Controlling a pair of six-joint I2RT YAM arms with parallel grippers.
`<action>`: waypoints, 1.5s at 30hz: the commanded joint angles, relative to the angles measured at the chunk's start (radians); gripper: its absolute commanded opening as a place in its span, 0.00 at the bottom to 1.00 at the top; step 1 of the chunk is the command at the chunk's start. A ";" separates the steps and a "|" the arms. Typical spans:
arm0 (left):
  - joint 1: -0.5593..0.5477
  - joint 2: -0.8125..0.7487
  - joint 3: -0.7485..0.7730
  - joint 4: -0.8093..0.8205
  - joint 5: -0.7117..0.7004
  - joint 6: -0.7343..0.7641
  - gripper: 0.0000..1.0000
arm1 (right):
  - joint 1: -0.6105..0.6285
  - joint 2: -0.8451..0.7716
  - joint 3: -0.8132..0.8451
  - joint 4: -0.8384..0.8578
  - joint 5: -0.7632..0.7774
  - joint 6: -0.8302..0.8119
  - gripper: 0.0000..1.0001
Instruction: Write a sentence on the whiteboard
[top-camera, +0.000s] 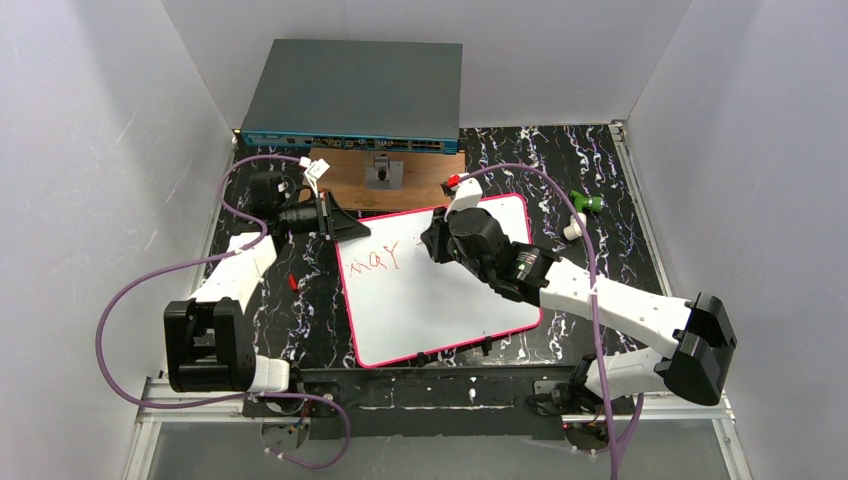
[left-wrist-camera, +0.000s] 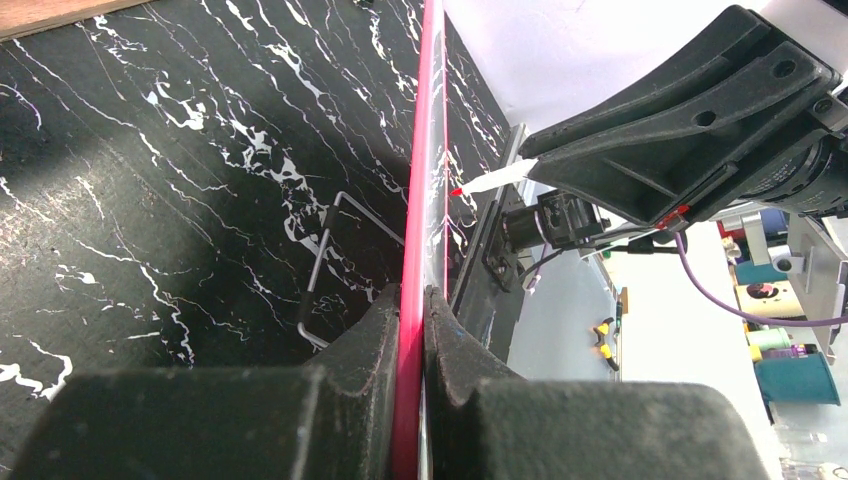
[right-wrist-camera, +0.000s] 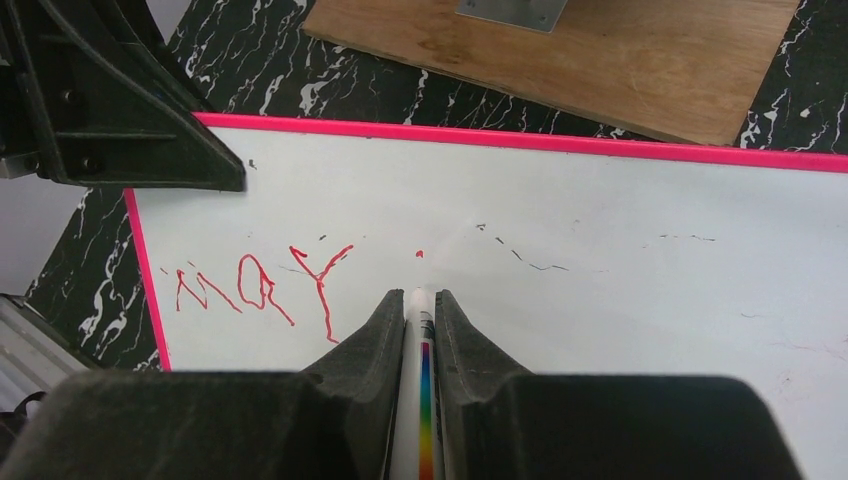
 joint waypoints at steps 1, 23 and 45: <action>-0.021 -0.002 0.003 0.000 -0.180 0.155 0.00 | -0.003 0.005 0.012 0.051 0.024 0.019 0.01; -0.028 -0.010 0.002 0.000 -0.182 0.156 0.00 | -0.003 0.051 -0.010 0.076 0.015 0.053 0.01; -0.029 -0.015 0.005 -0.007 -0.184 0.159 0.00 | -0.004 -0.032 -0.098 0.027 0.063 0.074 0.01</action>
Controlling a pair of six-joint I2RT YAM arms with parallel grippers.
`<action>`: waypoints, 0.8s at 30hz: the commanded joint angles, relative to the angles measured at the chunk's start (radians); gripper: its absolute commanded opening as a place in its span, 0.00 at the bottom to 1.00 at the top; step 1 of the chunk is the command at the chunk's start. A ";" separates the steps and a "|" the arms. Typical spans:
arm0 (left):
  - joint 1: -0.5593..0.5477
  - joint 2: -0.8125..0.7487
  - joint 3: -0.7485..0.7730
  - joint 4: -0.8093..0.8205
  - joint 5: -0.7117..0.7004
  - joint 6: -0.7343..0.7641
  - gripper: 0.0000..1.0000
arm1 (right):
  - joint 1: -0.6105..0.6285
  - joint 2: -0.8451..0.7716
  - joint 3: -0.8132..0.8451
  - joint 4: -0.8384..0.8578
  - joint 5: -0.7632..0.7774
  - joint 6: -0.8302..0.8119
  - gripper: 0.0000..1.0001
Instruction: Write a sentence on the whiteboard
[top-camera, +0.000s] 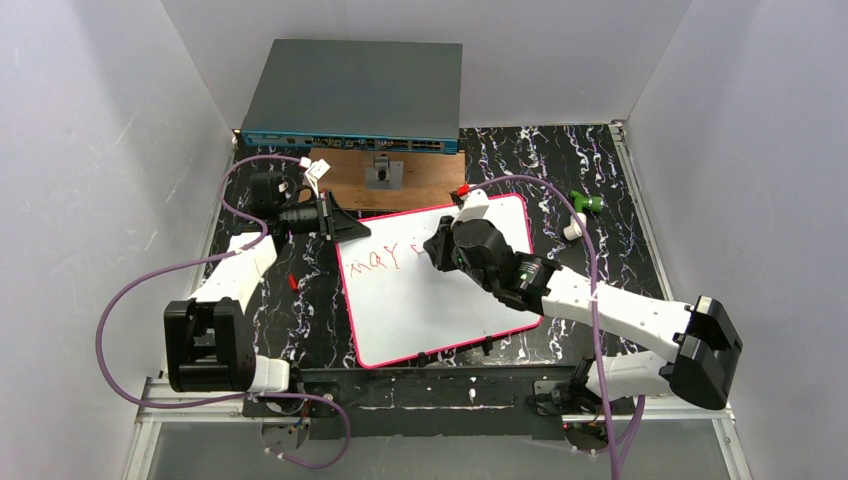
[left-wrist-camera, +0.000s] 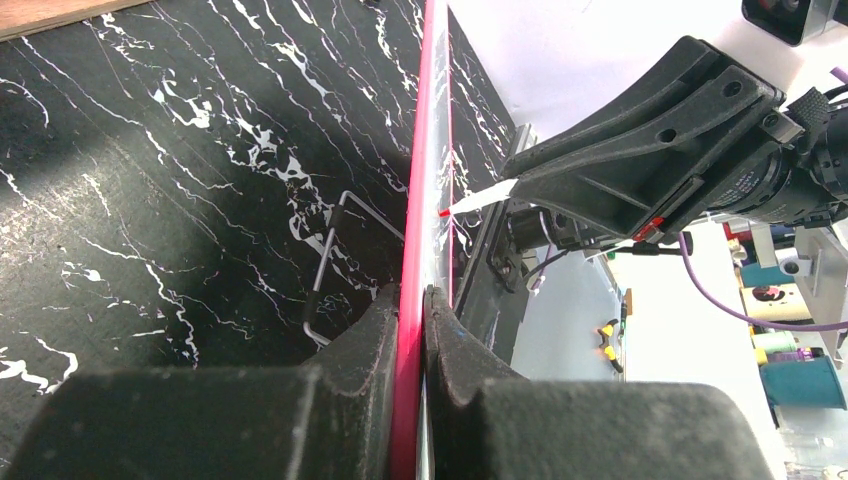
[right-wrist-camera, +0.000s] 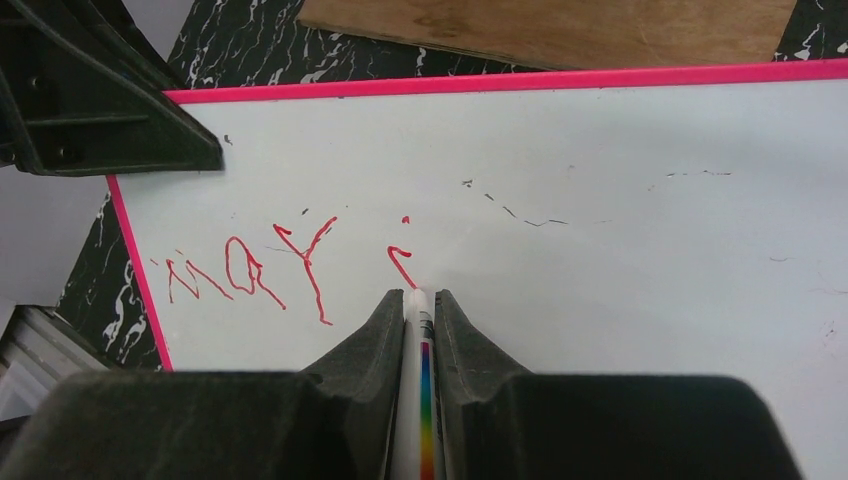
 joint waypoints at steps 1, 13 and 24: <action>-0.025 -0.014 0.005 0.000 -0.172 0.152 0.00 | -0.004 0.005 0.020 -0.037 0.060 -0.032 0.01; -0.026 -0.017 0.004 -0.004 -0.175 0.157 0.00 | -0.016 0.082 0.129 -0.040 0.088 -0.099 0.01; -0.026 -0.018 0.006 -0.007 -0.177 0.158 0.00 | -0.017 0.056 0.092 -0.060 0.073 -0.054 0.01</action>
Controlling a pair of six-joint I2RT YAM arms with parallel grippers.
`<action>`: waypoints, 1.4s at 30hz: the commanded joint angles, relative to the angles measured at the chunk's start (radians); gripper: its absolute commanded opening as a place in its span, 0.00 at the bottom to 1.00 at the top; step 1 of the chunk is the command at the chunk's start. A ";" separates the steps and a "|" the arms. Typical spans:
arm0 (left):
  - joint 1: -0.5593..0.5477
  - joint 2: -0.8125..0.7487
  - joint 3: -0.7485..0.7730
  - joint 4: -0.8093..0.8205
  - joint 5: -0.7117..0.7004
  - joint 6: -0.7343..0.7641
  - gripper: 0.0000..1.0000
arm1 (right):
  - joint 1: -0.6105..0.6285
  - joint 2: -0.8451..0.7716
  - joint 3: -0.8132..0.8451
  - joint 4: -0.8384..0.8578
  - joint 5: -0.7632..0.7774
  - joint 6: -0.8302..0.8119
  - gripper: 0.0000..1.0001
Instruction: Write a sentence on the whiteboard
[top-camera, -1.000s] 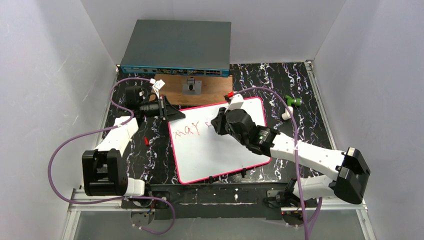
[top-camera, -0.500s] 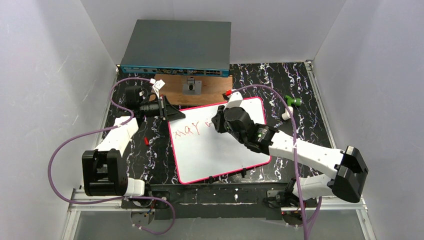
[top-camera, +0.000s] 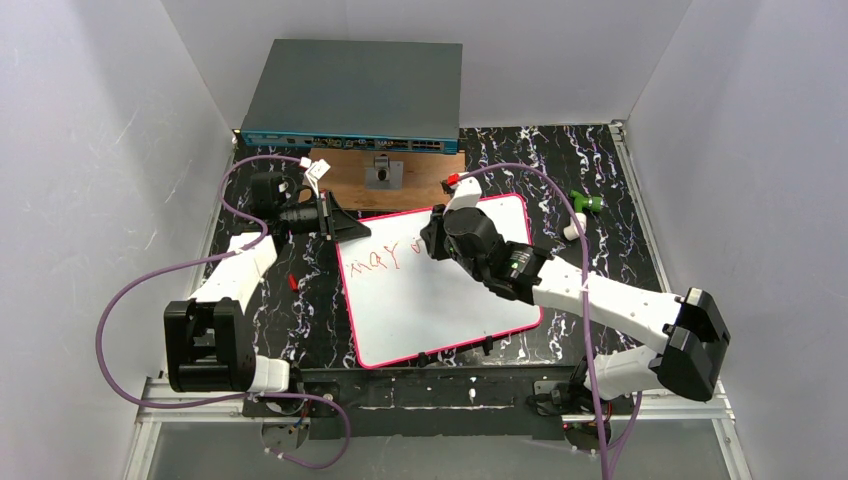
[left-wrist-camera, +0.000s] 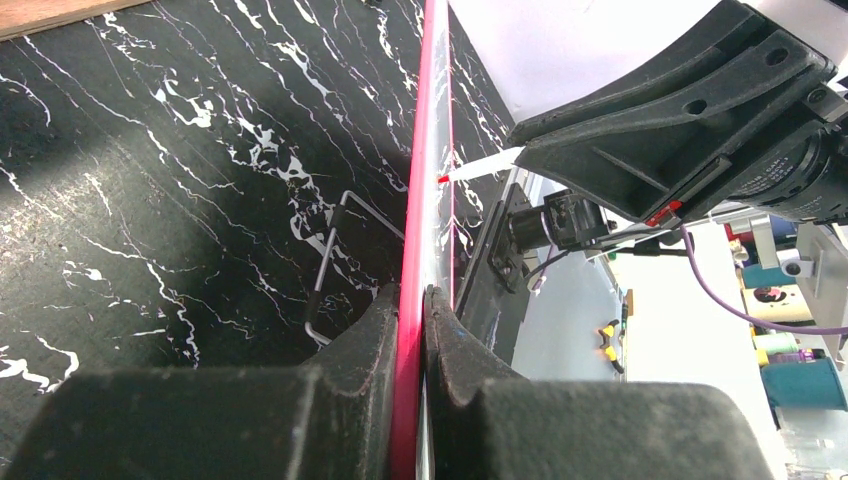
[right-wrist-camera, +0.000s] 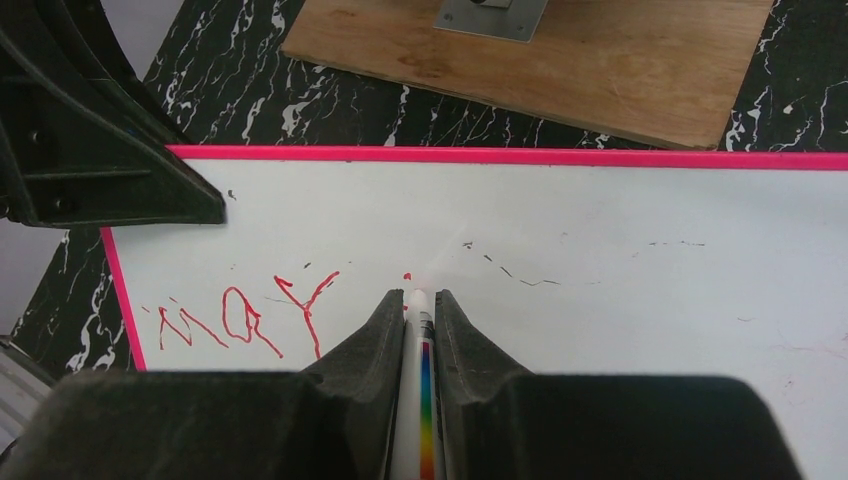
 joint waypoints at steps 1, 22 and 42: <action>-0.026 -0.016 0.007 -0.006 -0.172 0.158 0.00 | -0.010 -0.023 -0.029 -0.032 0.019 0.027 0.01; -0.026 -0.022 0.007 -0.008 -0.174 0.161 0.00 | 0.050 -0.071 -0.126 -0.072 -0.014 0.124 0.01; -0.030 -0.022 0.008 -0.016 -0.177 0.166 0.00 | 0.054 -0.038 0.026 -0.060 -0.003 0.036 0.01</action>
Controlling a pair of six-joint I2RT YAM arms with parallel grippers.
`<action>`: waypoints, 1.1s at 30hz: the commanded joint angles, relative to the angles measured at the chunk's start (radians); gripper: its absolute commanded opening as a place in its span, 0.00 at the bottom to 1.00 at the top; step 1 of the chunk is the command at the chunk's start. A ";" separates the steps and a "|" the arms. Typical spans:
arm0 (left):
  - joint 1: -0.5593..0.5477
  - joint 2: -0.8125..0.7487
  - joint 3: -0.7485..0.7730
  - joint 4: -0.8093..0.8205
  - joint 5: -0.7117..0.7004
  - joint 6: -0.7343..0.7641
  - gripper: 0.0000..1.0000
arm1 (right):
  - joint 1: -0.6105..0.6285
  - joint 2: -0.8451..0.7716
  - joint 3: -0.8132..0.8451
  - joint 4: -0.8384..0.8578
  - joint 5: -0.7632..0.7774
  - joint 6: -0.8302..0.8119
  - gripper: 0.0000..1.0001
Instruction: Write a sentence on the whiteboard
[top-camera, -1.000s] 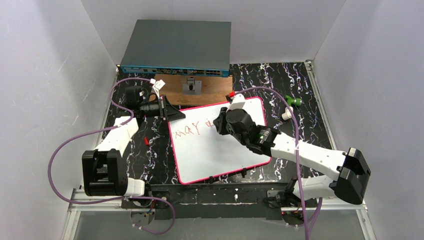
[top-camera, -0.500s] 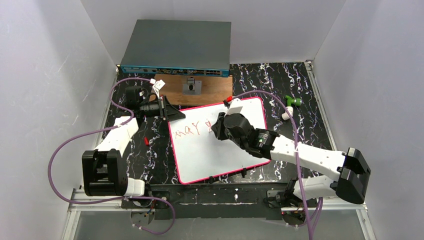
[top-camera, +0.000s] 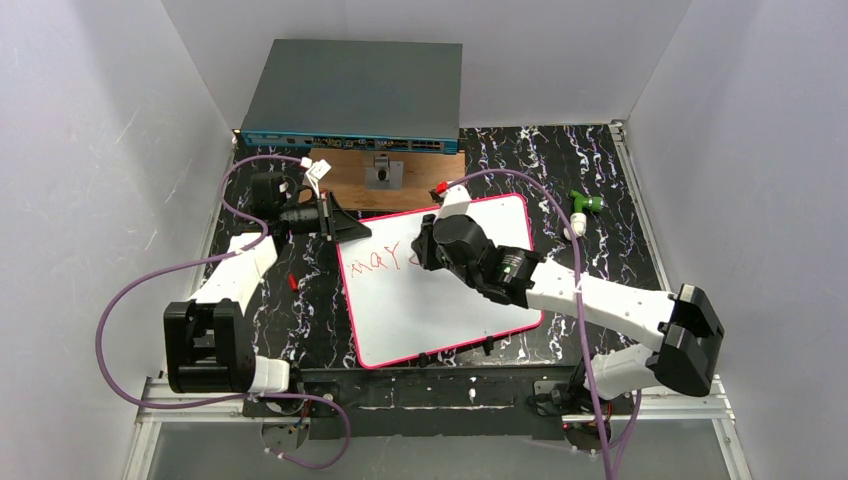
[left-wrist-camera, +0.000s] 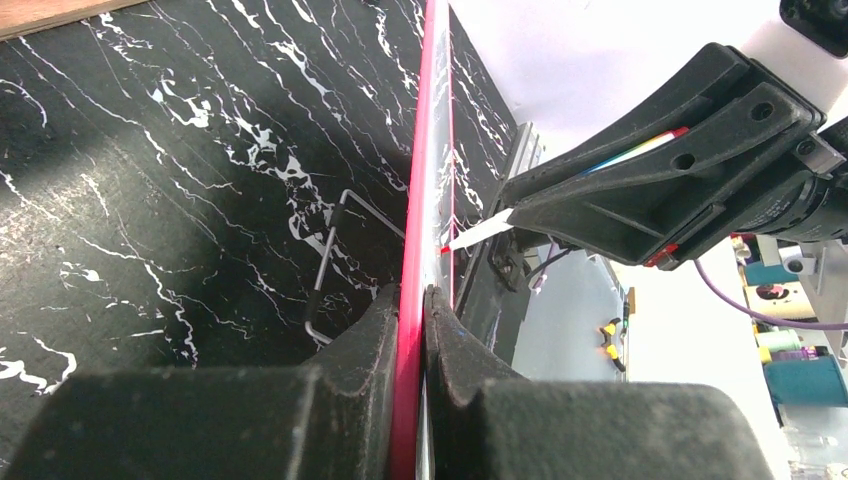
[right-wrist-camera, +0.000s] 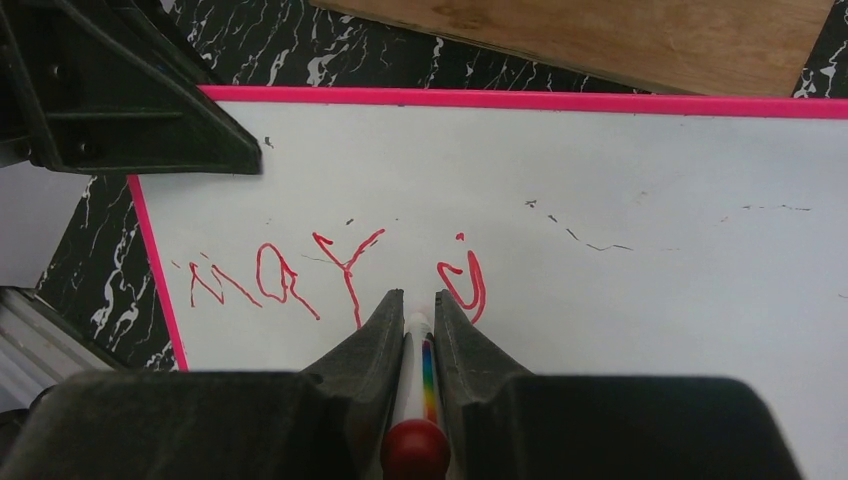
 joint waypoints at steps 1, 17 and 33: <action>-0.028 -0.018 0.009 -0.011 -0.175 0.160 0.00 | 0.003 -0.096 -0.007 -0.027 0.005 -0.004 0.01; -0.027 0.002 0.010 -0.017 -0.172 0.165 0.00 | -0.057 -0.234 -0.108 -0.045 0.033 -0.065 0.01; -0.027 -0.029 0.002 -0.042 -0.186 0.193 0.00 | -0.147 -0.191 -0.106 0.024 -0.150 -0.085 0.01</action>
